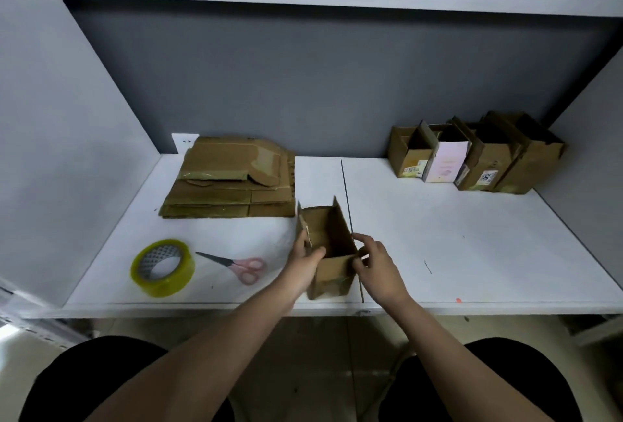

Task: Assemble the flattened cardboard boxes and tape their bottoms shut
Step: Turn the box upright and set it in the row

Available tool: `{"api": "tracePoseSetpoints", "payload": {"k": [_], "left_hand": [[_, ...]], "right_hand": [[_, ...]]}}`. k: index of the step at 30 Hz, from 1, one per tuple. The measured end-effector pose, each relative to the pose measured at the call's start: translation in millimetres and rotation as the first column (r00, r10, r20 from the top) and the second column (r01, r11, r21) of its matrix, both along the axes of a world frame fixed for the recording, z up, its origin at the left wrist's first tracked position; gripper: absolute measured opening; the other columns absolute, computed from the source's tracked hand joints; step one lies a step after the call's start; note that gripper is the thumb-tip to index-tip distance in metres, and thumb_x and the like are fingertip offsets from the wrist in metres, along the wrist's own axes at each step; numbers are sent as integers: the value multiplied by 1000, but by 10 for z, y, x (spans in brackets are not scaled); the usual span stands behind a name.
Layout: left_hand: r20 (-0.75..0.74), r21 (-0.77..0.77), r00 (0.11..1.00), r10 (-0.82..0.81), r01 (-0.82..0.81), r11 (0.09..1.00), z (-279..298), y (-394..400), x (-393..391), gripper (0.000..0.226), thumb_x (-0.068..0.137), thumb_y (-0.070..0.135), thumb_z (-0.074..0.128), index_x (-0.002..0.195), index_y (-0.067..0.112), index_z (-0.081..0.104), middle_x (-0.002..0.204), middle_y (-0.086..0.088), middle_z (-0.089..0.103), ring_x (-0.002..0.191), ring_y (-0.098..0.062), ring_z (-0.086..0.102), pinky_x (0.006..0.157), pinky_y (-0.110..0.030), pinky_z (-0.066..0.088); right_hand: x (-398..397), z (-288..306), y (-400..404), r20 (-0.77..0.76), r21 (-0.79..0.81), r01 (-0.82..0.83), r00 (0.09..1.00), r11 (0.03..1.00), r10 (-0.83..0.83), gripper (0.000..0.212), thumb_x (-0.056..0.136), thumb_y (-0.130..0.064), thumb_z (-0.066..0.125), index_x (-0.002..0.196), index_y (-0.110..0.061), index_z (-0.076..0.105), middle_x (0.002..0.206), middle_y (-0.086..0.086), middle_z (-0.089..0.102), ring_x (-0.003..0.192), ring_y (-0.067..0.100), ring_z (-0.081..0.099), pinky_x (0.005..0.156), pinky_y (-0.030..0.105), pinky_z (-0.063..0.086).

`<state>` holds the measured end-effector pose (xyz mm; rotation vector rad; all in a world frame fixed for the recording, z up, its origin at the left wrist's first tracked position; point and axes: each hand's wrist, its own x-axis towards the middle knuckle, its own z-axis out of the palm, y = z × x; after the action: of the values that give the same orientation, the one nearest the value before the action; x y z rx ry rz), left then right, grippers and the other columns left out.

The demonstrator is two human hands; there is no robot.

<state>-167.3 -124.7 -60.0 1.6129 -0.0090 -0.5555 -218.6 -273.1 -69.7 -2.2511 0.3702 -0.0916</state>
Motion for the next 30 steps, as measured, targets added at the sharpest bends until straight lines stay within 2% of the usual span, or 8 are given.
{"api": "tracePoseSetpoints", "payload": {"k": [3, 5, 9, 11, 15, 20, 25, 30], "left_hand": [[133, 129, 991, -25, 8, 992, -49, 57, 16, 62, 98, 11, 48, 150, 26, 19, 152, 1, 29, 138, -19, 32, 107, -28, 31], [250, 227, 964, -87, 29, 973, -94, 58, -69, 70, 94, 7, 51, 151, 29, 15, 152, 0, 30, 130, -18, 43, 98, -26, 42], [413, 451, 884, -218, 10, 893, -163, 40, -138, 57, 93, 7, 53, 144, 25, 36, 146, -2, 39, 117, -17, 53, 87, -19, 46], [438, 423, 873, -214, 10, 906, -121, -22, -62, 42, 91, 7, 55, 131, 22, 52, 137, -3, 47, 112, -15, 54, 88, -18, 48], [484, 409, 840, -246, 32, 912, 101, -334, 288, 32, 87, 7, 60, 117, 19, 62, 122, -4, 55, 103, -14, 55, 83, -20, 47], [520, 403, 812, -265, 40, 914, 370, -935, 886, 28, 90, 12, 60, 117, 17, 60, 118, -3, 59, 100, -16, 56, 78, -20, 45], [530, 400, 812, -244, 15, 916, 374, -1503, 1485, 27, 91, 13, 58, 117, 19, 61, 119, -2, 60, 105, -21, 58, 88, -31, 52], [507, 429, 815, -280, 43, 902, 142, -1973, 1992, 37, 90, 13, 58, 127, 20, 58, 131, -5, 56, 113, -22, 56, 94, -29, 47]], "right_hand": [[-57, -58, 68, 21, 68, -33, 999, 997, 31, 54, 97, -14, 48, 146, -30, 29, 139, 6, 43, 106, 18, 59, 91, 31, 49], [-63, -50, 80, 28, 75, -65, 998, 995, 63, 63, 96, -10, 48, 149, -32, 20, 148, 3, 38, 119, 22, 55, 99, 37, 46], [-25, -39, 53, 50, -76, -110, 992, 991, 114, 55, 93, -4, 50, 143, -25, 39, 143, 1, 46, 123, 19, 51, 101, 30, 43], [25, -16, -29, 59, -93, -78, 995, 993, 83, 45, 92, -5, 52, 134, -24, 50, 136, 1, 51, 115, 18, 56, 97, 29, 45], [260, 165, -349, 146, -107, 4, 989, 994, 12, 33, 91, -8, 58, 120, -23, 59, 127, -1, 53, 99, 18, 61, 90, 34, 50], [798, 390, -878, 232, -132, 103, 970, 986, -70, 22, 89, -8, 61, 109, -18, 62, 124, -2, 49, 91, 20, 63, 87, 36, 52], [1391, 408, -1424, 205, -162, 116, 975, 980, -82, 26, 86, -4, 64, 108, -18, 60, 126, 1, 46, 95, 21, 61, 87, 33, 51], [1882, 198, -1866, 160, -331, 110, 985, 937, -59, 29, 84, -6, 66, 110, -15, 56, 129, 4, 45, 97, 27, 59, 79, 28, 46]]}}
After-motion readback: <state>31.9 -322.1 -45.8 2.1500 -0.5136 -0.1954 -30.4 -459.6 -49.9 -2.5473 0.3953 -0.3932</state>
